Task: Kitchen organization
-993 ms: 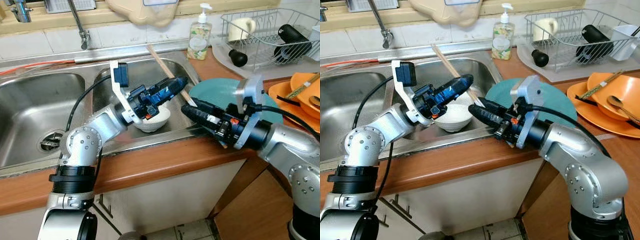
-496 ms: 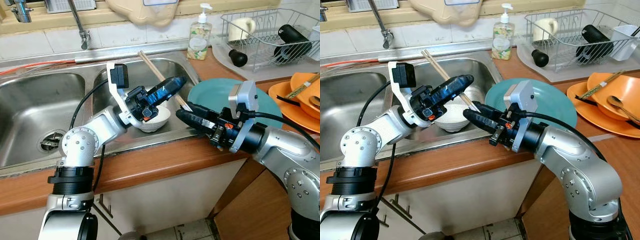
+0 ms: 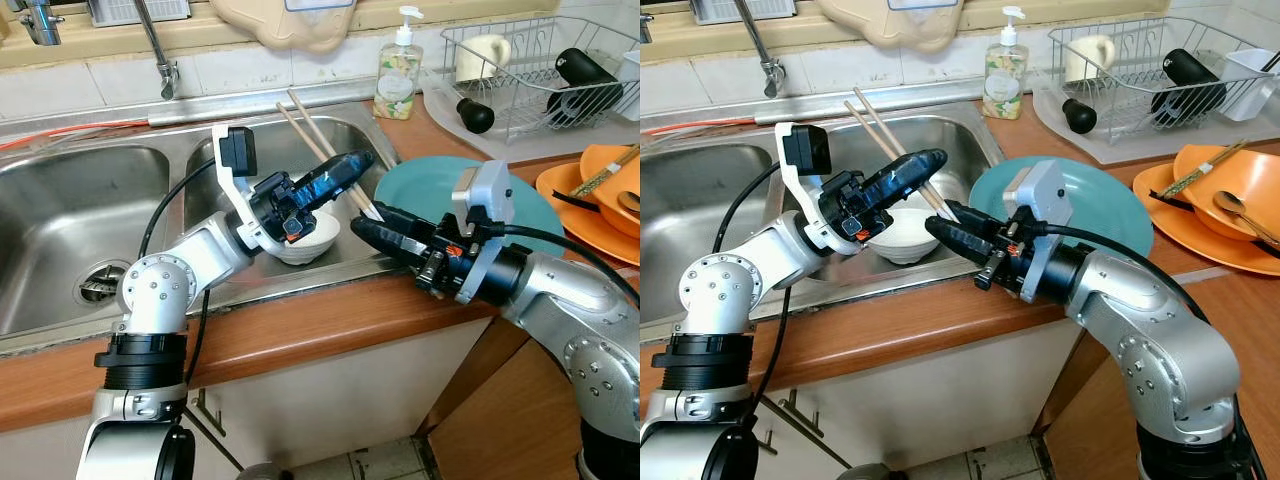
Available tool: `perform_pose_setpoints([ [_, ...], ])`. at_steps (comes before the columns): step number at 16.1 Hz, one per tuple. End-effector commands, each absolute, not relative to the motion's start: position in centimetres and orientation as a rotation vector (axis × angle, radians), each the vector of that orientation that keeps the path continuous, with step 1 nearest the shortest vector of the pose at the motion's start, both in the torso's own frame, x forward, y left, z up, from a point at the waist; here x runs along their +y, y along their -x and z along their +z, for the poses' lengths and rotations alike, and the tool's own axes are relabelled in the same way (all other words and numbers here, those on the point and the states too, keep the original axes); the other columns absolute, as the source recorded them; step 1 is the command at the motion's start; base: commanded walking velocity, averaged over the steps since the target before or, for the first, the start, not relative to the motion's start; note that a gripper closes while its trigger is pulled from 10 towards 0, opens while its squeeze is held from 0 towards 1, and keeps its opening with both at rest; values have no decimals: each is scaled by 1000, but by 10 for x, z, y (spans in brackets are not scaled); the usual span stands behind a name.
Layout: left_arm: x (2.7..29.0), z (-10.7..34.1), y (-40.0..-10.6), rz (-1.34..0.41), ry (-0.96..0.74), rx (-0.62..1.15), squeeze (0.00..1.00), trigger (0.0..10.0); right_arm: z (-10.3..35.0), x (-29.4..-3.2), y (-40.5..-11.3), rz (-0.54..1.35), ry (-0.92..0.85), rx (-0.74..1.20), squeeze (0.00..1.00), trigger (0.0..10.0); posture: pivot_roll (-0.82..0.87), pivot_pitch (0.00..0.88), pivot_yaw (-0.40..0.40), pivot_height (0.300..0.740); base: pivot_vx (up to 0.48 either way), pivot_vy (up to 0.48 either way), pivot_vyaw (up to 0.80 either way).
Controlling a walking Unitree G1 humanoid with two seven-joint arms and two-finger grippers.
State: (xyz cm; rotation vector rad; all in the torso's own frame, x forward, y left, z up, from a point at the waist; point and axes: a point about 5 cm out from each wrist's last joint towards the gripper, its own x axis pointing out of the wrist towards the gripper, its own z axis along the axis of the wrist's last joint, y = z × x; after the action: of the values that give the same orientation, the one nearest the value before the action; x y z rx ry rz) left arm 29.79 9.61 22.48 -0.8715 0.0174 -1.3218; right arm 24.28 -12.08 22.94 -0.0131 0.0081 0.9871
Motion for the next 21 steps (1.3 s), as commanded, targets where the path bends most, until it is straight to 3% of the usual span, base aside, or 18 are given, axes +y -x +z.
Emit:
perform_pose_setpoints([
  [1,96,225,-295,-1334,855,29,0,0,233,-123,-247,945,42,-18,0,10000,-65,0,87,740,0,0,0],
  [2,97,225,-296,-1321,854,27,0,0,233,-123,-249,937,19,-12,918,10000,-65,0,87,740,0,0,0],
  [3,98,225,-297,-1311,853,26,0,0,234,-123,-250,933,8,-14,1000,10000,-66,0,87,740,0,0,0],
  [4,101,225,-302,-1266,845,16,0,0,236,-126,-254,885,41,-33,827,10000,-67,0,88,740,0,0,0],
  [5,105,225,-306,-1232,842,7,0,0,236,-126,-255,872,49,-37,0,10000,-67,0,87,740,0,0,0],
  [12,149,213,-344,-839,773,43,0,0,236,-128,-255,850,88,-16,0,10000,-74,0,91,740,0,0,0],
  [13,163,207,-356,-700,756,83,0,0,235,-129,-255,841,98,-8,0,10000,-75,0,93,740,0,0,0],
  [16,165,183,-372,-490,723,218,0,0,233,-128,-255,840,113,4,0,10000,-77,0,94,740,0,0,0],
  [17,163,176,-375,-453,706,257,0,10000,233,-129,-255,836,114,13,0,10000,-77,0,94,740,0,0,0],
  [18,161,169,-378,-409,689,292,0,10000,231,-130,-256,827,106,27,0,10000,-83,0,94,740,0,0,0],
  [19,158,166,-379,-410,683,303,1000,10000,231,-131,-257,812,103,35,0,10000,-83,0,94,740,0,0,0],
  [21,151,159,-384,-387,656,328,1000,10000,229,-136,-261,744,106,49,0,10000,-94,0,99,740,0,0,0],
])
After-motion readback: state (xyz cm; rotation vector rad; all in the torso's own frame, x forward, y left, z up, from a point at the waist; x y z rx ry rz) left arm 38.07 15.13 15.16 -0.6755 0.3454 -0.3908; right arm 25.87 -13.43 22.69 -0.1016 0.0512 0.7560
